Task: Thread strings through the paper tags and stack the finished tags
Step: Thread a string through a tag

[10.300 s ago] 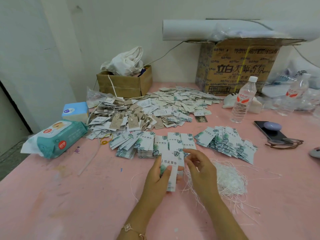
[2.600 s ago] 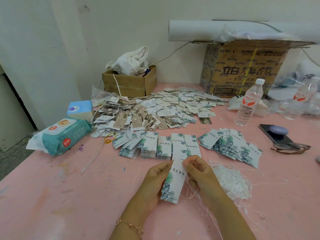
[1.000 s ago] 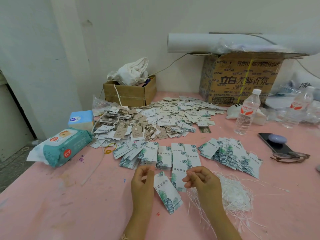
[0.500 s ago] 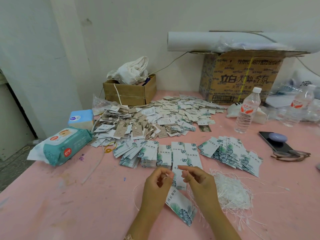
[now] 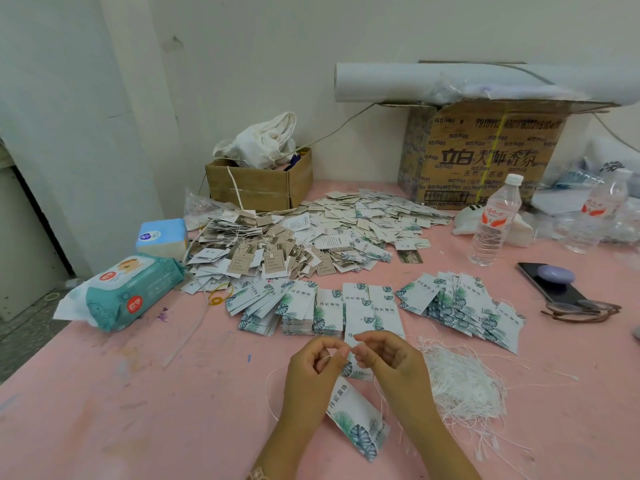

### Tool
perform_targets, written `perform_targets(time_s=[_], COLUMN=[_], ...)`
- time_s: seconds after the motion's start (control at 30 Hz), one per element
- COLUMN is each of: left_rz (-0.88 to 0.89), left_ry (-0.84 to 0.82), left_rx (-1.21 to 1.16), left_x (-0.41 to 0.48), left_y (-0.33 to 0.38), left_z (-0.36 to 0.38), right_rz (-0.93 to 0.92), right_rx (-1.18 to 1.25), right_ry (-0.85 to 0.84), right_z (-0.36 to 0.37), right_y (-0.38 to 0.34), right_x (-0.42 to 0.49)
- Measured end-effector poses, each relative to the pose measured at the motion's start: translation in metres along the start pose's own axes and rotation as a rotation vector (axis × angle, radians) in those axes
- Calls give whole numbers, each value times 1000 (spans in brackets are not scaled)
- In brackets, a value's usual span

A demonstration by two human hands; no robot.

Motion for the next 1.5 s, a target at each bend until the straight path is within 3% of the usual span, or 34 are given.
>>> perform_targets(time_s=[0.43,1.27,1.5], left_rz=[30,50,6], left_ry=[-13,7,-44], left_rx=[-17,18,-176], left_x=[0,2,1], left_y=[2,-1,7], left_z=[1,-1,3], right_rz=[-39,-14,-1], right_rx=[-109,-68,37], right_ry=[27,-11,-76], right_z=[-1,0,4], right_y=[-3,3,1], right_x=[-1,0,1])
Point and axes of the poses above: each hand's wrist, its own x-axis towards the middle knuckle, its own z-axis out of the palm, y = z × x, the point moved 9 cm from there along x, towards the middle knuckle, and after that the axes turned 8 degrees about z, right-handed, at the moved point
